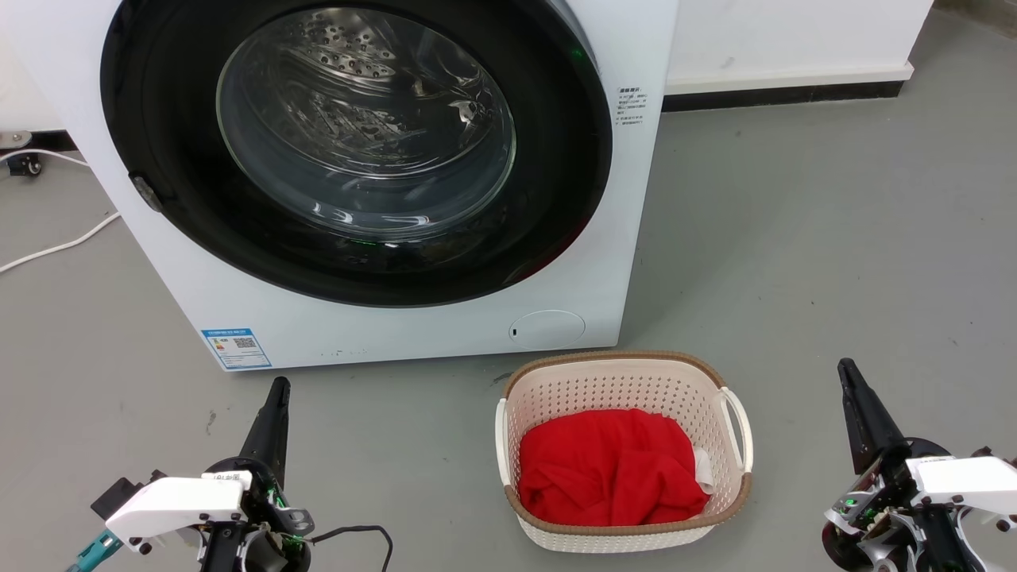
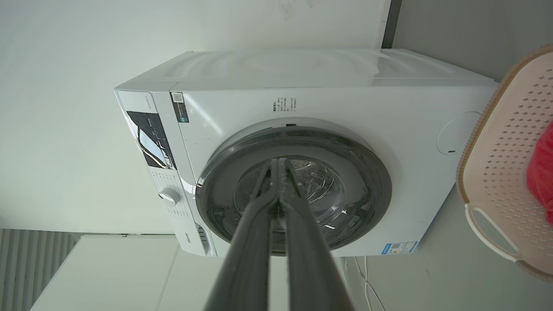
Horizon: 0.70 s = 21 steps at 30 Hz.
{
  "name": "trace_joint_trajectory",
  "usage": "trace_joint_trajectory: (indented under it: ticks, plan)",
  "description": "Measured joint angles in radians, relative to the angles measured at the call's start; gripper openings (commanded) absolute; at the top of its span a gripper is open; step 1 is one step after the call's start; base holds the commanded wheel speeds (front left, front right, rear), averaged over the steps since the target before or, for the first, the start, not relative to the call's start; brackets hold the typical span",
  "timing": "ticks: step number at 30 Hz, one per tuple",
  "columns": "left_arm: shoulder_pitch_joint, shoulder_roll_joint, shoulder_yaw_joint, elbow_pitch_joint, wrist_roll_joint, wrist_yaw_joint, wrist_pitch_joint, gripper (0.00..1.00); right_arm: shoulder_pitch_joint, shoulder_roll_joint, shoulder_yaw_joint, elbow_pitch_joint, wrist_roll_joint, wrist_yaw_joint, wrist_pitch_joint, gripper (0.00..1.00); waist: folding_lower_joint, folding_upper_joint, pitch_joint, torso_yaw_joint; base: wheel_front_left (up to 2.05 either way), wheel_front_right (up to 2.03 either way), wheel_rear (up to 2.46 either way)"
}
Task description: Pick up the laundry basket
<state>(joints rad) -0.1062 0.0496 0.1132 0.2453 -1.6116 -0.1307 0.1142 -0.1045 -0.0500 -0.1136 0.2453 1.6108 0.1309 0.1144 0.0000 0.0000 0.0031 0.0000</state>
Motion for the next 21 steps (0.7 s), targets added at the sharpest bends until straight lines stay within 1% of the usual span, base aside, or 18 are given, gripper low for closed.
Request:
trace_joint_trajectory:
  ticks: [21]
  plan:
    - [0.000,0.000,0.000,0.000,0.000,0.000,0.000,0.00,0.000,0.000,0.000,0.000,0.000,0.000,0.000,0.00,0.0000,0.0000,0.000,0.000,0.00,0.00,0.00]
